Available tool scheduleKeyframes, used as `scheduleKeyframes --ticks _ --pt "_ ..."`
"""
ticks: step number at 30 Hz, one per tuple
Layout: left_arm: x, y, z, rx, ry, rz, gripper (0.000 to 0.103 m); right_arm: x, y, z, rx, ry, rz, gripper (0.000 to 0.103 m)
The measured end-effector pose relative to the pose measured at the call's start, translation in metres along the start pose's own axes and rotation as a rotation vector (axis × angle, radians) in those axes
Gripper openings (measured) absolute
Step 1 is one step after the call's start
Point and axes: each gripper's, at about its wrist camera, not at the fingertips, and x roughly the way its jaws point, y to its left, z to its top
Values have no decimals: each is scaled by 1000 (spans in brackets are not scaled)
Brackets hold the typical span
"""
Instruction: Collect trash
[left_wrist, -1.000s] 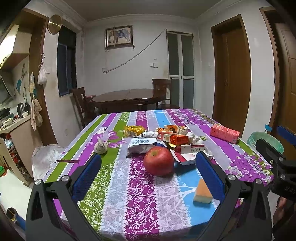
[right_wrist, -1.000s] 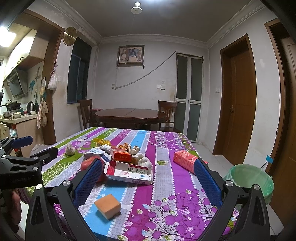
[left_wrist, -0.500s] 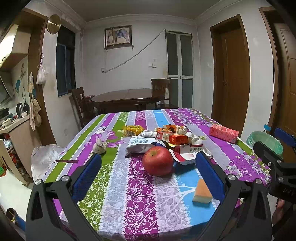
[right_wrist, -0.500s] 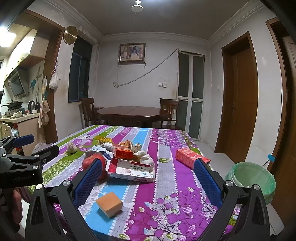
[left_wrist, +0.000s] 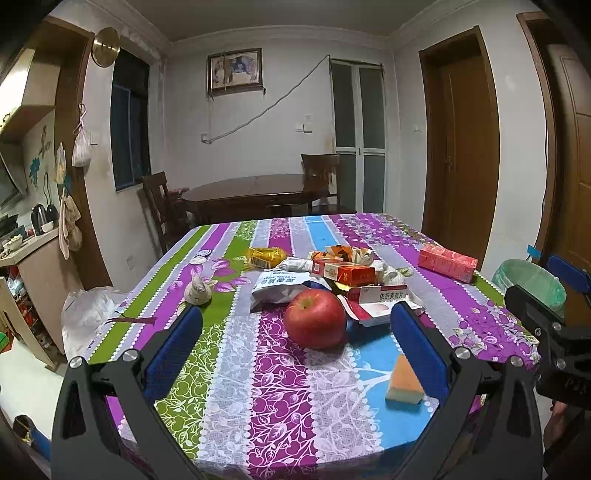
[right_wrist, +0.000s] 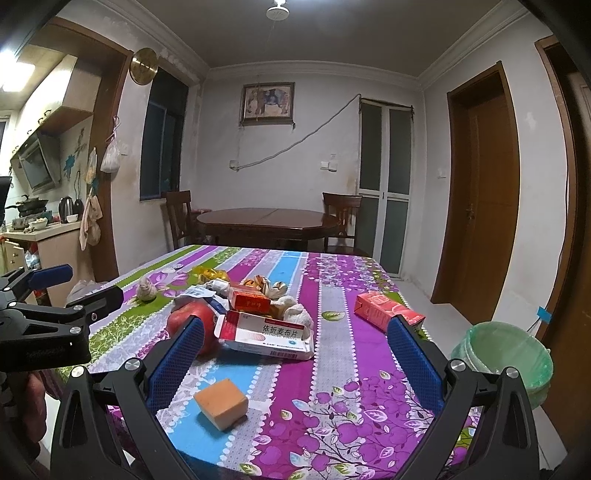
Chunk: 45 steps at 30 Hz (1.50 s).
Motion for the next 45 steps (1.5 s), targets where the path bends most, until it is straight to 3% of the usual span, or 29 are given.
scheduleKeyframes --ticks 15,21,23,28,30,32,37,40,45 --pt "0 0 -1 4 0 -1 98 3 1 -2 -5 10 14 99" --pt "17 28 -5 -23 62 -46 98 16 0 -8 9 73 111 99" --pt "31 47 -11 -25 101 -50 98 26 1 -13 3 117 158 99" --pt "74 80 -30 36 242 -167 98 65 12 -38 -44 303 350 99" --pt "93 98 -30 23 298 -237 98 80 21 -50 -90 372 391 99" --pt "106 114 -25 -1 312 -255 97 95 34 -61 -144 423 409 99" --pt "151 166 -3 -87 337 -239 97 120 48 -74 -200 480 430 99" --pt "185 173 4 -45 371 -169 97 133 52 -75 -204 508 457 99" --pt "237 177 2 -60 463 -144 97 151 54 -76 -171 552 483 99"
